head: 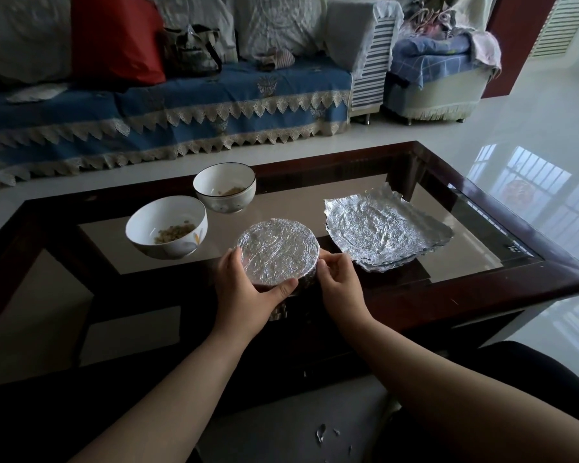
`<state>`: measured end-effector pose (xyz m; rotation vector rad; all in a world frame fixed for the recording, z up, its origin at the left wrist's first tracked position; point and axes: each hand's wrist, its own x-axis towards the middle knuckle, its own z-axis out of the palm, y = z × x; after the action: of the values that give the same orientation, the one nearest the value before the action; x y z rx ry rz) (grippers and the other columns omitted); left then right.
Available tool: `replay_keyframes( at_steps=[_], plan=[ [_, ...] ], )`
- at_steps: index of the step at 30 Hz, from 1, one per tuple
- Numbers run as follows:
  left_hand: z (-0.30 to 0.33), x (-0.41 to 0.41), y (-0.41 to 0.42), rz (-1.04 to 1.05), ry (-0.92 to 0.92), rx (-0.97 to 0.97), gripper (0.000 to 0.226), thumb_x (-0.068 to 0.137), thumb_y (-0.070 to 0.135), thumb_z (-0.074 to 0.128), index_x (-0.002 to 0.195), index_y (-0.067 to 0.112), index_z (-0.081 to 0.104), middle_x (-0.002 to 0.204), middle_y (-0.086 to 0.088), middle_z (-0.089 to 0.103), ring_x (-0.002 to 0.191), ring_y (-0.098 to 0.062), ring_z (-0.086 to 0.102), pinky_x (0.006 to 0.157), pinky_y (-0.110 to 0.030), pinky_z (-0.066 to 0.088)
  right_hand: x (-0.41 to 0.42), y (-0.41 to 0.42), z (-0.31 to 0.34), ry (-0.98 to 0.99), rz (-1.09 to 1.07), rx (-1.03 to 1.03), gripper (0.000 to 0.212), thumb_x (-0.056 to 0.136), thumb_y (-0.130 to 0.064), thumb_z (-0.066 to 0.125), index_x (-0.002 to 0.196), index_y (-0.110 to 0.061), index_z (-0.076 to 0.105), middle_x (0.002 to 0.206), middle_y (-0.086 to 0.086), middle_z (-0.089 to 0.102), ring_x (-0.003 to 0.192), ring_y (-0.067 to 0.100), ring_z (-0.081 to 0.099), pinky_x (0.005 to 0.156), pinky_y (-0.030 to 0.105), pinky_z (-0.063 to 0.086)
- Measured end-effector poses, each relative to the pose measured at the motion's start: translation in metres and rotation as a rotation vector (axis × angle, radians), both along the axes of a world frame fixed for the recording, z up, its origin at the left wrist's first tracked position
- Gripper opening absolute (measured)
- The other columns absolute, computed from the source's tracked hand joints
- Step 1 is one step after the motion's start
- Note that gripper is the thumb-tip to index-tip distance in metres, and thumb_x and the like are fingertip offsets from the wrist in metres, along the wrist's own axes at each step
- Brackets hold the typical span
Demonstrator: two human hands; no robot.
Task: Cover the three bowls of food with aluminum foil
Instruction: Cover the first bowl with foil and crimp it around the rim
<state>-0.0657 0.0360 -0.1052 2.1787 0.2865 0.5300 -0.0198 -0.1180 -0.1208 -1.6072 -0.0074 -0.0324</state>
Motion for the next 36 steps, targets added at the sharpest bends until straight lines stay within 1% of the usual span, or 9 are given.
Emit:
replay_keyframes(
  at_steps=[2, 5, 9, 17, 21, 26, 28, 31, 36],
  plan=[
    [0.000, 0.000, 0.000, 0.000, -0.007, 0.024, 0.105, 0.057, 0.046, 0.086, 0.140, 0.003, 0.037, 0.139, -0.015, 0.036, 0.131, -0.025, 0.034, 0.111, -0.041, 0.031, 0.000, 0.004, -0.001, 0.027, -0.038, 0.023, 0.006, 0.095, -0.016, 0.055, 0.099, -0.011, 0.055, 0.112, 0.006, 0.065, 0.098, 0.011, 0.063, 0.080, 0.014, 0.049],
    [-0.001, -0.002, 0.000, 0.005, -0.026, 0.048, 0.105, 0.058, 0.046, 0.086, 0.140, 0.003, 0.037, 0.140, -0.015, 0.035, 0.131, -0.025, 0.034, 0.111, -0.037, 0.030, -0.001, 0.009, -0.001, 0.067, -0.136, -0.008, 0.016, 0.094, -0.023, 0.057, 0.100, -0.009, 0.061, 0.095, 0.003, 0.066, 0.085, 0.009, 0.062, 0.072, 0.015, 0.046],
    [-0.002, 0.000, 0.001, 0.005, -0.047, 0.071, 0.105, 0.056, 0.051, 0.084, 0.139, 0.004, 0.039, 0.138, -0.015, 0.040, 0.128, -0.023, 0.036, 0.108, -0.033, 0.031, -0.001, 0.014, 0.002, 0.107, -0.219, -0.027, 0.014, 0.094, -0.023, 0.056, 0.097, -0.011, 0.062, 0.086, -0.003, 0.062, 0.076, 0.003, 0.056, 0.066, 0.016, 0.042],
    [-0.008, 0.002, -0.002, 0.025, -0.066, 0.047, 0.109, 0.054, 0.051, 0.084, 0.141, 0.007, 0.034, 0.140, -0.014, 0.035, 0.131, -0.023, 0.030, 0.109, -0.028, 0.026, 0.001, 0.018, 0.004, 0.137, -0.295, -0.008, 0.007, 0.090, -0.022, 0.062, 0.084, -0.019, 0.065, 0.080, -0.007, 0.066, 0.075, 0.006, 0.061, 0.072, 0.020, 0.046],
    [-0.009, 0.004, -0.002, 0.031, -0.078, 0.043, 0.111, 0.054, 0.048, 0.086, 0.142, 0.006, 0.033, 0.141, -0.015, 0.034, 0.131, -0.022, 0.028, 0.106, -0.022, 0.020, 0.001, 0.018, 0.000, 0.141, -0.295, 0.018, 0.009, 0.088, -0.017, 0.066, 0.082, -0.024, 0.064, 0.086, -0.003, 0.071, 0.083, 0.010, 0.067, 0.078, 0.024, 0.052],
    [-0.009, 0.004, -0.002, 0.029, -0.077, 0.040, 0.113, 0.054, 0.051, 0.084, 0.143, 0.006, 0.030, 0.141, -0.014, 0.033, 0.131, -0.019, 0.026, 0.104, -0.019, 0.018, 0.001, 0.017, 0.002, 0.115, -0.270, -0.006, 0.011, 0.088, -0.015, 0.065, 0.082, -0.023, 0.067, 0.081, -0.005, 0.071, 0.078, 0.008, 0.067, 0.071, 0.017, 0.049],
    [-0.008, 0.004, -0.002, 0.028, -0.083, 0.043, 0.113, 0.054, 0.052, 0.083, 0.143, 0.006, 0.032, 0.140, -0.014, 0.035, 0.130, -0.020, 0.027, 0.104, -0.019, 0.019, 0.001, 0.017, 0.003, 0.114, -0.254, -0.015, 0.014, 0.088, -0.014, 0.063, 0.081, -0.024, 0.068, 0.082, -0.007, 0.072, 0.080, 0.008, 0.067, 0.075, 0.021, 0.052],
    [-0.008, 0.005, 0.000, 0.033, -0.097, 0.052, 0.111, 0.052, 0.053, 0.083, 0.141, 0.006, 0.035, 0.137, -0.015, 0.038, 0.129, -0.021, 0.030, 0.103, -0.020, 0.021, -0.002, 0.016, 0.003, 0.094, -0.199, -0.073, 0.016, 0.092, -0.014, 0.058, 0.096, -0.020, 0.072, 0.095, -0.005, 0.074, 0.090, 0.007, 0.067, 0.088, 0.029, 0.053],
    [-0.010, 0.007, -0.003, 0.075, -0.087, 0.044, 0.112, 0.053, 0.048, 0.086, 0.142, 0.004, 0.034, 0.138, -0.018, 0.035, 0.129, -0.025, 0.029, 0.105, -0.022, 0.021, -0.017, 0.015, 0.005, 0.030, -0.067, -0.203, 0.043, 0.090, -0.004, 0.046, 0.130, -0.015, 0.058, 0.120, -0.001, 0.067, 0.111, 0.008, 0.060, 0.083, 0.008, 0.038]
  ],
)
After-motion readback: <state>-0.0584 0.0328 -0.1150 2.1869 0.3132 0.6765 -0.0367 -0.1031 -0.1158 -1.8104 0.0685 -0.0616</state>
